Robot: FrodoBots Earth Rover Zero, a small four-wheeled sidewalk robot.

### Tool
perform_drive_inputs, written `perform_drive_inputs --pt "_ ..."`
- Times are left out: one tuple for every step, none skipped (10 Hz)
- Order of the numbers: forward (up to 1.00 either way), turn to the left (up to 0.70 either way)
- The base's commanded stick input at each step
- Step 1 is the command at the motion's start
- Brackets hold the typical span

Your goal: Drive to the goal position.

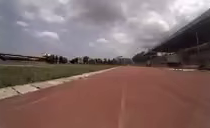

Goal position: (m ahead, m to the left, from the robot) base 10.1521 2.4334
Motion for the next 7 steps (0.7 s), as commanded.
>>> perform_drive_inputs --pt "0.45 0.00" --pt "0.45 0.00" --pt "0.45 0.00" --pt "0.45 0.00" --pt "0.45 0.00" --pt "0.45 0.00" --pt "0.45 0.00"
